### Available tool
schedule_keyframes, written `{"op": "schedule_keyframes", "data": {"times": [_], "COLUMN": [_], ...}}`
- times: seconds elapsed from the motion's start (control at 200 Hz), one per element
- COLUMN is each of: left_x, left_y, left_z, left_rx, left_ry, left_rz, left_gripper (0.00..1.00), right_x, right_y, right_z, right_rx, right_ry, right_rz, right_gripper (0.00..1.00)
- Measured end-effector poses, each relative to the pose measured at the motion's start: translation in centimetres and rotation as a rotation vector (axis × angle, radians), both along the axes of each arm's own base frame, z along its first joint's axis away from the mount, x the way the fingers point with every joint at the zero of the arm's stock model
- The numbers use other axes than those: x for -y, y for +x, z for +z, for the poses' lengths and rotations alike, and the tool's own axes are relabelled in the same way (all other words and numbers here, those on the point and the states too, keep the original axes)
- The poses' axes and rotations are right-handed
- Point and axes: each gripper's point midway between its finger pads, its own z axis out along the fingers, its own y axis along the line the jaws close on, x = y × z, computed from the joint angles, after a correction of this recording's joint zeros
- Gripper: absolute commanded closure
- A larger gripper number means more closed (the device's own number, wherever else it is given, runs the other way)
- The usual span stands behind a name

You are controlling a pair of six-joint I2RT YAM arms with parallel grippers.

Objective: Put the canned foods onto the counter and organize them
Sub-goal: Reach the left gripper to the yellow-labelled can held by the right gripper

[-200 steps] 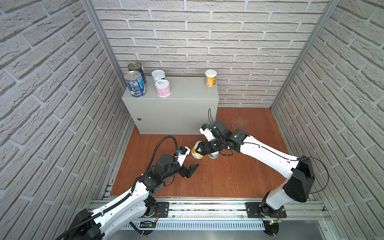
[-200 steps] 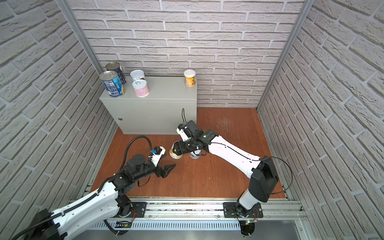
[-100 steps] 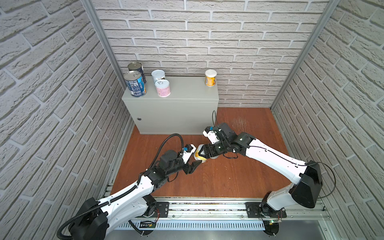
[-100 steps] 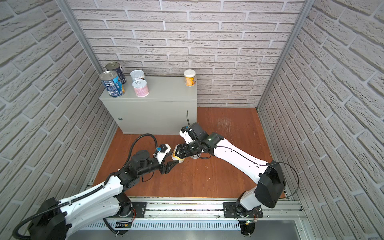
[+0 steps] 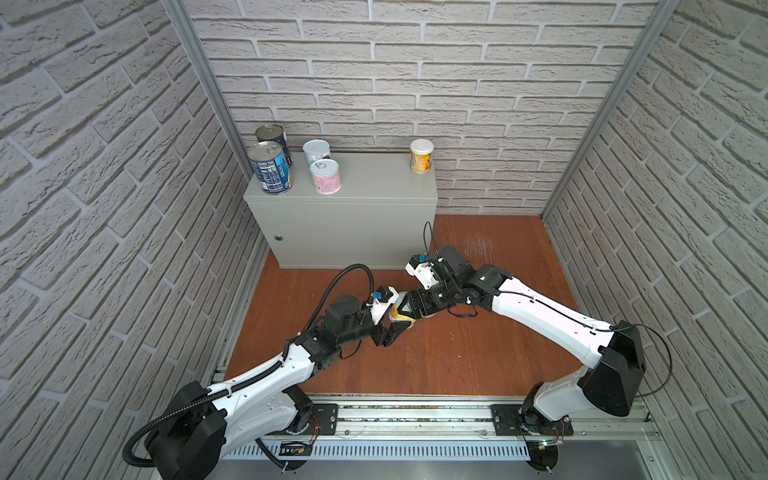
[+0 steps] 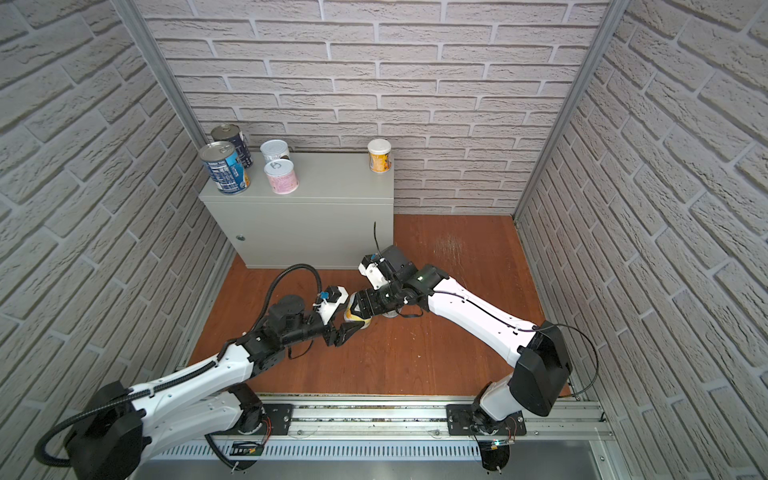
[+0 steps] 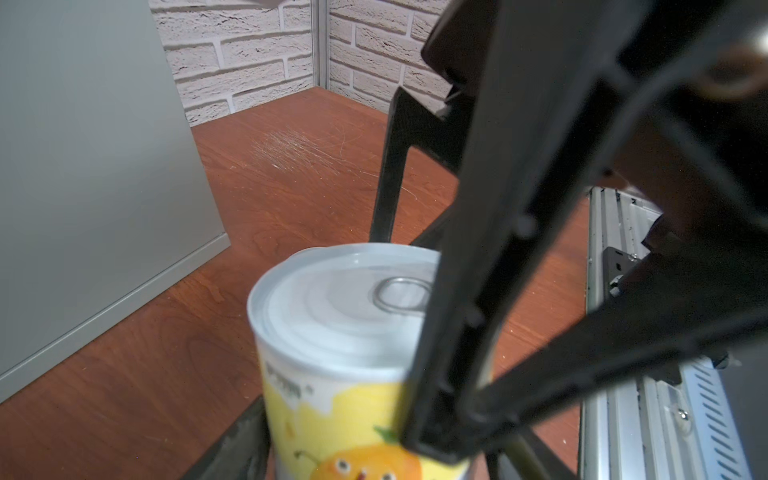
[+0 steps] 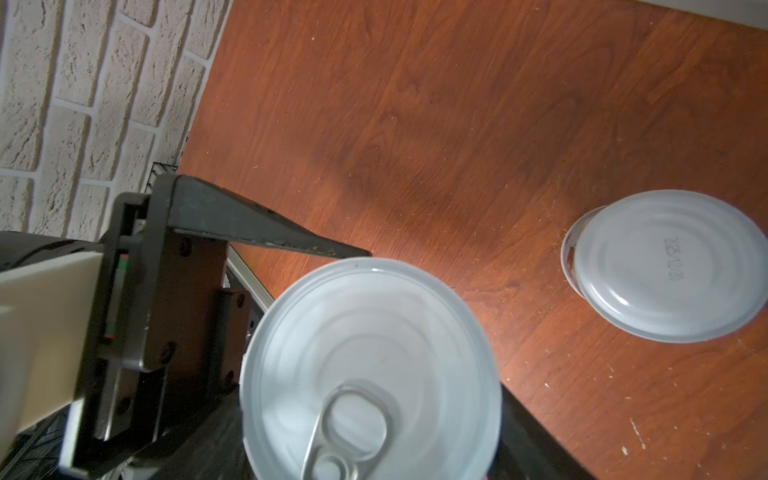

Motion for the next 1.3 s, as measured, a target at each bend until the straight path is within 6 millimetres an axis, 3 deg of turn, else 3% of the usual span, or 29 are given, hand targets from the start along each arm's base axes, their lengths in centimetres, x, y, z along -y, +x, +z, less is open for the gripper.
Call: {"op": "schedule_keyframes", "data": {"times": [0.425,0.54,0.67,1.3], "left_x": [1.3,1.8,1.9,0.7], "left_y": [0.5,0.9,0.9,1.3], "left_z": [-0.4,-0.1,-0.1,0.6], "left_rx": [-0.021,-0.013,-0.014,0.029], "left_ry": [0.005,-0.004,-0.006,-0.011], "left_rz": [-0.032,-0.039,-0.041,0.027], "left_gripper": [0.2,0.18,0.27,0.31], "right_x": [-0.1,-1.2,-1.2,-2.0], "right_y": [-0.3,-0.8,-0.7,-0.5], "right_z": [-0.3,0.3,0.3,0.8], "right_rx": [-0.01,-0.013,-0.003,0.042], "right_ry": [0.009,0.055,0.054,0.075], "right_rz": [0.014,0.051,0.057,0.088], "right_gripper": [0.76,0.77,0.77,0.78]}}
